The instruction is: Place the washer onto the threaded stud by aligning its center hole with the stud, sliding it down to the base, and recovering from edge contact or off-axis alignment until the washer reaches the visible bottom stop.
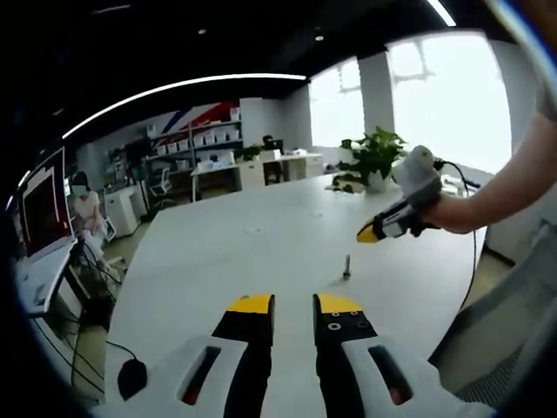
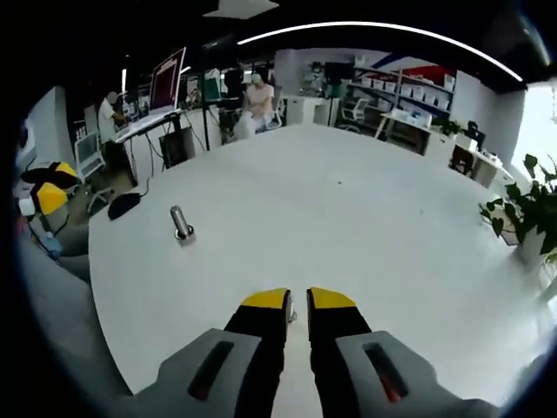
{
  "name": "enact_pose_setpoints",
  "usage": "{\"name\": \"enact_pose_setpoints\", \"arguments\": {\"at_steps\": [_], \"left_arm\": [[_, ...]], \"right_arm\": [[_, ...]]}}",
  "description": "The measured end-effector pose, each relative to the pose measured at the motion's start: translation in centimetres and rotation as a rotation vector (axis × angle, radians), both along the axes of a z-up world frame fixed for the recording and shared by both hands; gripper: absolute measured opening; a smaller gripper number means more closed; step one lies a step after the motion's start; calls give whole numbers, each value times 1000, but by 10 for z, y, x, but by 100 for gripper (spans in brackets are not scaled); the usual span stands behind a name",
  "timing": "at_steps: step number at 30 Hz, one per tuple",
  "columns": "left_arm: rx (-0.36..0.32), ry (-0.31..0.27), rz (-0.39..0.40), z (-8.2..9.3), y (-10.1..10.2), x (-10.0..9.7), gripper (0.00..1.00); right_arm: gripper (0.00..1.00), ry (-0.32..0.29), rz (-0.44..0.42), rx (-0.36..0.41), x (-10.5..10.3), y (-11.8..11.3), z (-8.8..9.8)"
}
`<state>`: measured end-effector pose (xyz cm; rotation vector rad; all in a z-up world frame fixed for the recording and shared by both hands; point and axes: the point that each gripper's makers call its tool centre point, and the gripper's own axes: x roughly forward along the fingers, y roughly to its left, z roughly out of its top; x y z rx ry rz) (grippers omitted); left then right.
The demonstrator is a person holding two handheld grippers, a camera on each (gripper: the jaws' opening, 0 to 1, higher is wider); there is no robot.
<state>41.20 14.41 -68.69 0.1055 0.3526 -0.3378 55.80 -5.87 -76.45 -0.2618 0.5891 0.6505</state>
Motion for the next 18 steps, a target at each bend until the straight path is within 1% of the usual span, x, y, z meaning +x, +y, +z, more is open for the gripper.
{"name": "enact_pose_setpoints", "arguments": {"at_steps": [2, 3, 5, 11, 12, 14, 18], "left_arm": [[-14, 2, 11, 0, 2, 0, 16], [-13, 3, 13, 0, 3, 1, 16], [-19, 6, 14, -1, 3, 1, 16], [-6, 10, 8, -3, 1, 1, 16], [-5, 9, 8, -3, 1, 1, 16], [0, 6, 9, -3, 2, 2, 16], [1, -1, 10, -1, 2, 2, 16]], "right_arm": [[11, -1, -25, 34, -3, -5, 6], [13, -3, -39, 66, -4, -6, 10], [15, -7, -38, 111, -11, -8, 15], [15, -11, -51, 106, -28, -23, 16], [16, -15, -62, 113, -31, -27, 19], [16, -30, -97, 165, -37, -31, 29], [18, -58, -111, 189, -49, -36, 38]]}}
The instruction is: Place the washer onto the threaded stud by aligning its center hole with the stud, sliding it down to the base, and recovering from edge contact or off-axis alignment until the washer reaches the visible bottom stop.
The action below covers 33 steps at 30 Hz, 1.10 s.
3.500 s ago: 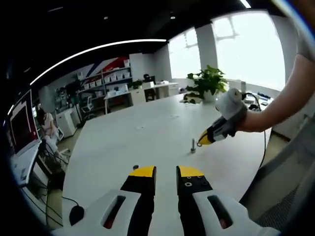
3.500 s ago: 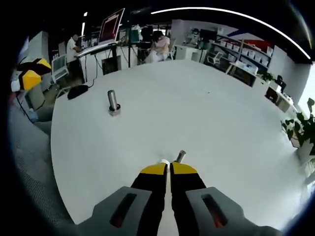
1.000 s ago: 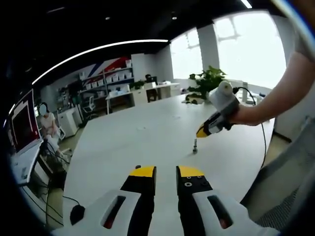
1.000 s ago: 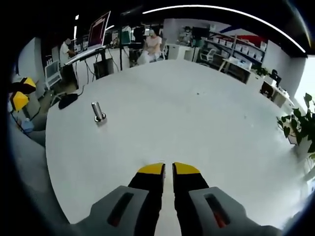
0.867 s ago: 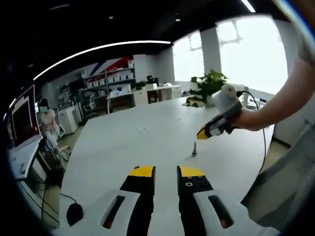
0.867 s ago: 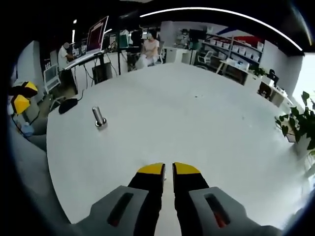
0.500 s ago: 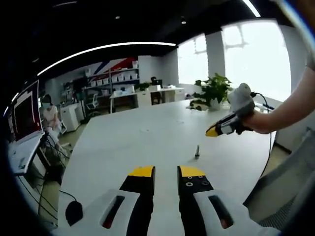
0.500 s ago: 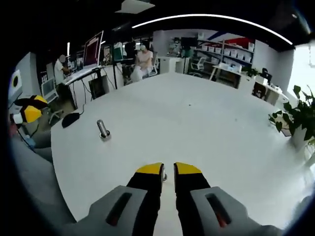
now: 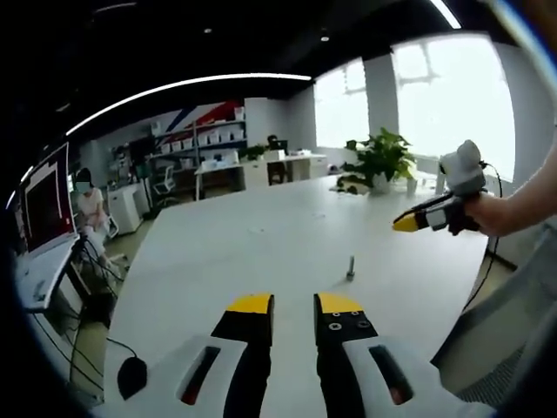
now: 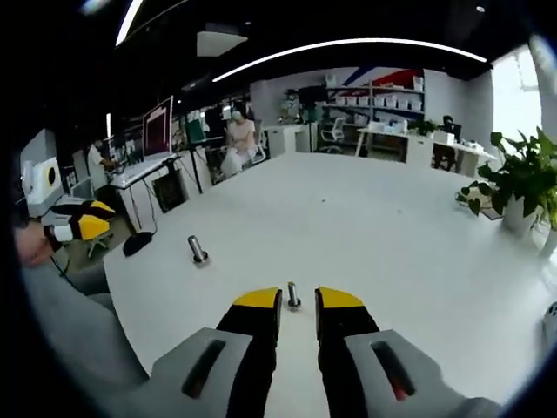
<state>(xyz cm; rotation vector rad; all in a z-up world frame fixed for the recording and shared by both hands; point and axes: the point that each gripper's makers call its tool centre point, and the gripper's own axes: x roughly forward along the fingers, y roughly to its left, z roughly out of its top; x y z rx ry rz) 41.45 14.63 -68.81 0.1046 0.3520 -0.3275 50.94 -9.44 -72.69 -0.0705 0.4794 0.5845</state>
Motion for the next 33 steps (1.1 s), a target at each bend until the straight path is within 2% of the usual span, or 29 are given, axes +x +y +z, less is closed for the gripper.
{"name": "enact_pose_setpoints", "arguments": {"at_steps": [6, 12, 17, 21, 26, 29, 31, 33], "left_arm": [[16, -16, -6, 3, -1, 0, 16], [3, -30, -11, 6, -2, 0, 16], [0, -39, 1, 9, 0, 0, 16], [5, -58, 5, 14, 2, -1, 16], [1, -68, 19, 17, 6, 0, 16], [-2, -85, 23, 22, 7, 1, 16], [-4, -88, 23, 22, 7, 1, 16], [-4, -89, 24, 22, 7, 1, 16]], "right_arm": [[18, -4, -33, 83, -20, 0, 13], [18, -26, -43, 112, -36, -3, 25], [19, -10, -49, 121, -41, -1, 26], [21, -29, -39, 119, -50, 6, 34], [23, -28, -29, 96, -55, 8, 31], [23, -29, -47, 141, -54, 10, 41], [24, -44, -49, 126, -56, 11, 41], [24, -61, -21, 71, -61, 13, 33]]}}
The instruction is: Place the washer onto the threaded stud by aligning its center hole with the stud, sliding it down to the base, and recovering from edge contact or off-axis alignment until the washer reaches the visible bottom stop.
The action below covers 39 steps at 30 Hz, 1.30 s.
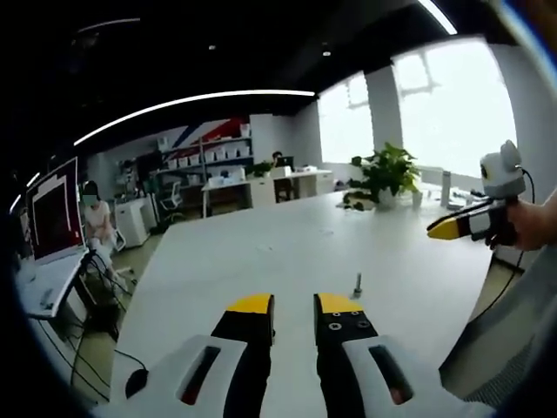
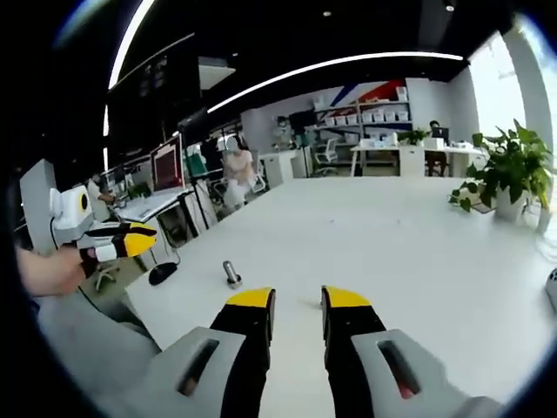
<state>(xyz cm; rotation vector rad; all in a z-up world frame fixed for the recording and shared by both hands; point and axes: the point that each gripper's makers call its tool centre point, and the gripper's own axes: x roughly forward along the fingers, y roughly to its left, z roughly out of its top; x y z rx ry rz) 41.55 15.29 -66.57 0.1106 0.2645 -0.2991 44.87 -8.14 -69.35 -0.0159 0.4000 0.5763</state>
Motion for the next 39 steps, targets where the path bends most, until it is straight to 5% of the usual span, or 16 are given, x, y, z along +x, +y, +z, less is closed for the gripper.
{"name": "enact_pose_setpoints", "arguments": {"at_steps": [2, 9, 25, 28, 39], "left_arm": [[-4, -3, 2, 1, 0, 0, 16], [-15, -18, 15, 5, 2, 1, 17], [-22, -69, 81, 15, 16, 1, 20], [-76, -77, 114, 19, 25, 2, 21], [-60, -100, 161, 23, 35, 1, 25]], "right_arm": [[25, -19, 15, -49, -1, 0, -4], [28, -129, 18, -49, 4, 4, 16], [35, -106, -67, 3, 13, -12, 13], [37, -132, -76, -12, 15, -15, 15], [45, -146, -120, 23, 18, -24, 22]]}}
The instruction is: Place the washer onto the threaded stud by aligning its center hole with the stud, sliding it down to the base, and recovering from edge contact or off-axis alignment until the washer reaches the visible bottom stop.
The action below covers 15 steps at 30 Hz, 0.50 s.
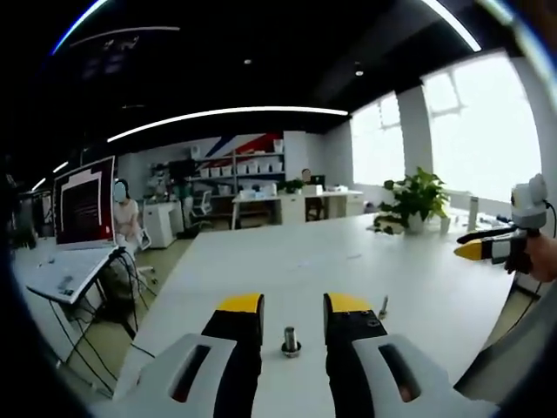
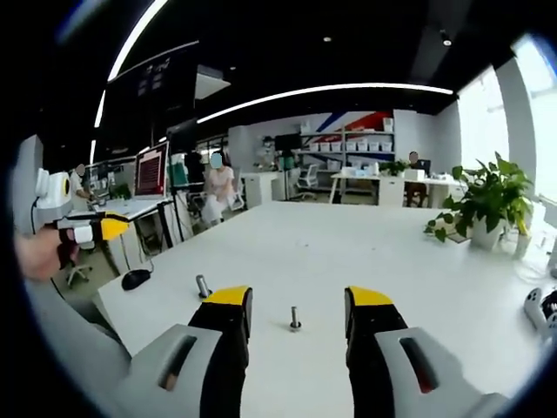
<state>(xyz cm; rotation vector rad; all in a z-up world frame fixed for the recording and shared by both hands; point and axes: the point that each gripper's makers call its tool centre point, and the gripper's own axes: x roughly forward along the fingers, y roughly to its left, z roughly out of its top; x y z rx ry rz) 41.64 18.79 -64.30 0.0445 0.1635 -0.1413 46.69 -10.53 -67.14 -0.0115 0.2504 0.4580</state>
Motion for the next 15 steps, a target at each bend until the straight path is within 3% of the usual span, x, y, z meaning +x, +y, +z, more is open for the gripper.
{"name": "enact_pose_setpoints", "arguments": {"at_steps": [8, 15], "left_arm": [[-6, -17, 22, 5, 5, -1, 27], [1, -17, 16, 5, 3, 0, 28]], "right_arm": [[51, -25, 14, -19, -1, 5, 3], [51, -7, 21, -38, 0, 7, -4]]}}
